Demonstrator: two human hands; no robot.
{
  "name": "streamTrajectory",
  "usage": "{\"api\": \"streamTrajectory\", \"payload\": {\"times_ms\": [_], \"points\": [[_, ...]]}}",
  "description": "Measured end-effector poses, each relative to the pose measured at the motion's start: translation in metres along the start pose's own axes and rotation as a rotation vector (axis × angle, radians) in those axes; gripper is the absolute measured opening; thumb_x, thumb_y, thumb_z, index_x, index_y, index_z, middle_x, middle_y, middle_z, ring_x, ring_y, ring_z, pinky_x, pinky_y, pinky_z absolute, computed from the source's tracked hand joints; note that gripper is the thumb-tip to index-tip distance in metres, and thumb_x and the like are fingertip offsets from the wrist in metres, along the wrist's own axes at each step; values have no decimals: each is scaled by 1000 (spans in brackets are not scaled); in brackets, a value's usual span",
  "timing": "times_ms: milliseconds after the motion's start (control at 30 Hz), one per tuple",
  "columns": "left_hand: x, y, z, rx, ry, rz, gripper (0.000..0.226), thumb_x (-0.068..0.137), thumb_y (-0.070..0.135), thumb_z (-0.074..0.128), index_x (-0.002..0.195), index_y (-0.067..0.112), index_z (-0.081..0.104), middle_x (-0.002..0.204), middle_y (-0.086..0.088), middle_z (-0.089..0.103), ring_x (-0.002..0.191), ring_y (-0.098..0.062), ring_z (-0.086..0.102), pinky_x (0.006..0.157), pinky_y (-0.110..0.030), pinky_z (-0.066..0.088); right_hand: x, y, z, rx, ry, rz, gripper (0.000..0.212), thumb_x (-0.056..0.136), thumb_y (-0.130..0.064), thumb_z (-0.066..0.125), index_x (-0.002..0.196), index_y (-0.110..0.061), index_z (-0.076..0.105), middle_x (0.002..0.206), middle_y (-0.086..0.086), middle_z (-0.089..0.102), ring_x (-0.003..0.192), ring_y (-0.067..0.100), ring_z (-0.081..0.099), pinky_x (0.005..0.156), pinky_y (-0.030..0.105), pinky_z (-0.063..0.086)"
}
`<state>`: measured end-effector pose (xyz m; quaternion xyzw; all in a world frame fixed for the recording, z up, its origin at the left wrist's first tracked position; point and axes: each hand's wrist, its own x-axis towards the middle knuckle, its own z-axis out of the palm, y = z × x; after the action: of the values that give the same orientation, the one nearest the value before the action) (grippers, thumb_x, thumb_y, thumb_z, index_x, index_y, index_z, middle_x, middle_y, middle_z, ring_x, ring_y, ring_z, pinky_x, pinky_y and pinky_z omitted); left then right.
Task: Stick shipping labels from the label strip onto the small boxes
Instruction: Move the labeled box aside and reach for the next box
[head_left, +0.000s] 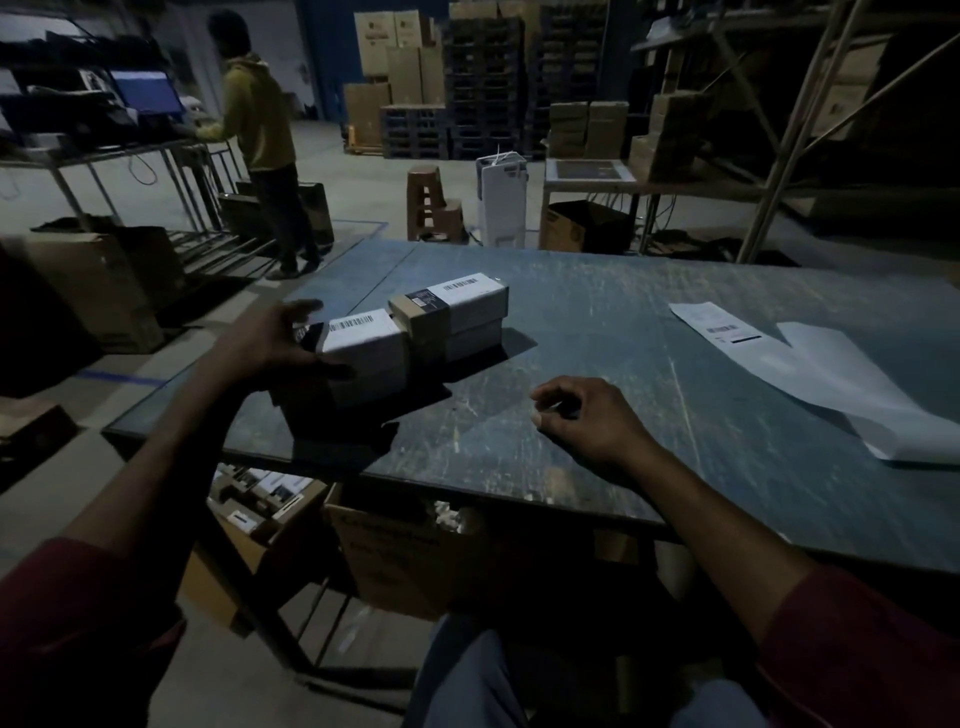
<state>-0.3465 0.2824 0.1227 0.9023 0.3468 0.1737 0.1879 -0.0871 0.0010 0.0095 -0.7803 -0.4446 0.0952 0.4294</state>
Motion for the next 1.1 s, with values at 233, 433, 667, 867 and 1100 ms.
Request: {"api": "streamTrajectory", "payload": {"times_ms": [233,433,667,867,1100], "points": [[-23,75,79,-97,485,392,42,89,46,70,112,12,75,107,-11,73,95,-29,67,81,-40,52,-9,-6,-11,42,54,18,14,90,-21,80,104,-22,79,95,-12,76,77,-2,72,62,15,54],[-35,196,183,-324,109,459,32,80,51,76,98,24,80,91,9,78,76,-10,72,72,-33,60,-52,20,-92,-90,331,79,11,87,-24,83,96,-29,79,87,-15,77,76,-8,70,66,8,51],[-38,321,270,-175,-176,584,53,81,57,73,127,30,71,122,-3,70,116,-28,64,93,-39,54,-128,88,-226,-411,772,299,11,87,-21,77,98,-18,80,98,0,80,92,21,74,84,36,60],[-48,328,318,57,-170,653,50,88,76,36,96,30,56,108,1,58,121,-30,54,99,-50,38,-160,131,-304,-681,874,715,52,85,-50,72,128,-22,62,137,16,52,129,44,44,105,54,40],[-49,329,319,3,-110,672,48,87,76,39,91,30,55,107,3,60,120,-27,57,99,-47,39,-146,169,-321,-508,833,1049,74,79,-55,72,137,-19,44,141,22,41,122,49,49,97,60,46]]}}
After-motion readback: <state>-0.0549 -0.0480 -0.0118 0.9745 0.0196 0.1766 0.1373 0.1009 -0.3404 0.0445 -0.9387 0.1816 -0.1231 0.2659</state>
